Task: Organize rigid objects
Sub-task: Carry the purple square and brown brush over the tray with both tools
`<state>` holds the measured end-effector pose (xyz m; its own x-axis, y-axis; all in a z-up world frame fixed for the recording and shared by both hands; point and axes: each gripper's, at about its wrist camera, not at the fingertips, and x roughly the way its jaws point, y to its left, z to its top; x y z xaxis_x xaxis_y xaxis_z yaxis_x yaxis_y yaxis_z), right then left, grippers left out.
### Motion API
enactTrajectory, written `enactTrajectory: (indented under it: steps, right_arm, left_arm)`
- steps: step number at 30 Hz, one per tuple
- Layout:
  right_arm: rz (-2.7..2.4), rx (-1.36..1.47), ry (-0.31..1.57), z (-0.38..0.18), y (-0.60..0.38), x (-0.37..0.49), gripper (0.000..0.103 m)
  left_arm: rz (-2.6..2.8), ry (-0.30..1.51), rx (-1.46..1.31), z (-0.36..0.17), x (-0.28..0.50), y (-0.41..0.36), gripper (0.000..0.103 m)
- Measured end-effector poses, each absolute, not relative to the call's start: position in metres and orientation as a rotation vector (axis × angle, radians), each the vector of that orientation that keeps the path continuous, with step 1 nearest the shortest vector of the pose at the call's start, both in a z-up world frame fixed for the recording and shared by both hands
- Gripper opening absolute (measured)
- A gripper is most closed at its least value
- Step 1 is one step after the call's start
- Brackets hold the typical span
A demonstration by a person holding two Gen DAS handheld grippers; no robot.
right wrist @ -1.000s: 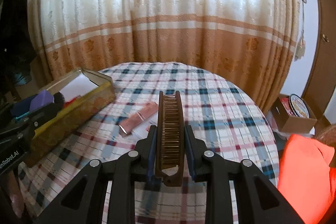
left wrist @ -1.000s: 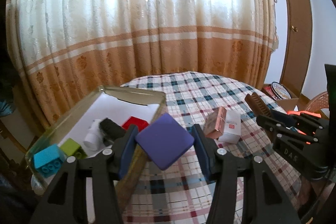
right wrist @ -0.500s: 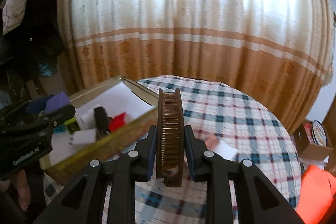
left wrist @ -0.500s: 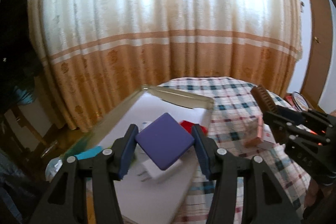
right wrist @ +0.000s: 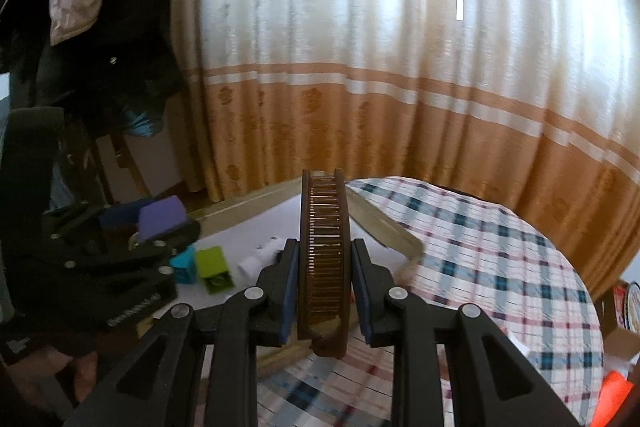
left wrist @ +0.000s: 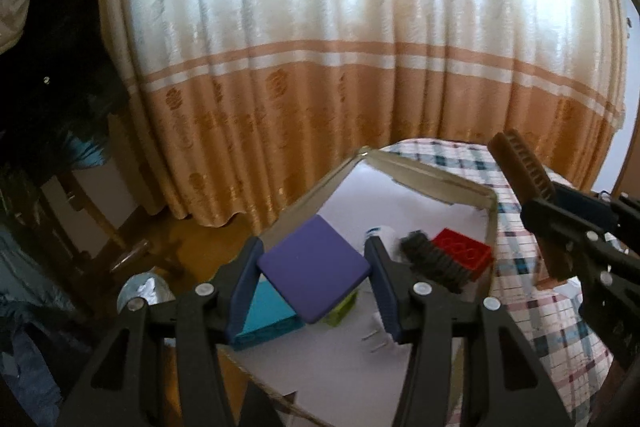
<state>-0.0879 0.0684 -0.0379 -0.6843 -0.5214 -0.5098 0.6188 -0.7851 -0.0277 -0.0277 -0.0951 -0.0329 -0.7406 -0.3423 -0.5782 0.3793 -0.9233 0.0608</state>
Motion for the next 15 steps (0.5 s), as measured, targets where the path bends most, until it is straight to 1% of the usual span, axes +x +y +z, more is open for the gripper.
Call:
enactTrajectory:
  steps: [8, 15]
  right_arm:
    - [-2.323, 0.681, 0.310, -0.049, 0.036, -0.083, 0.028]
    - [-2.293, 0.725, 0.336, -0.062, 0.026, -0.084, 0.028]
  left_arm:
    - [-2.572, 0.105, 0.886, -0.040, -0.028, -0.106, 0.053]
    - [-2.544, 0.122, 0.925, -0.047, -0.033, -0.113, 0.053]
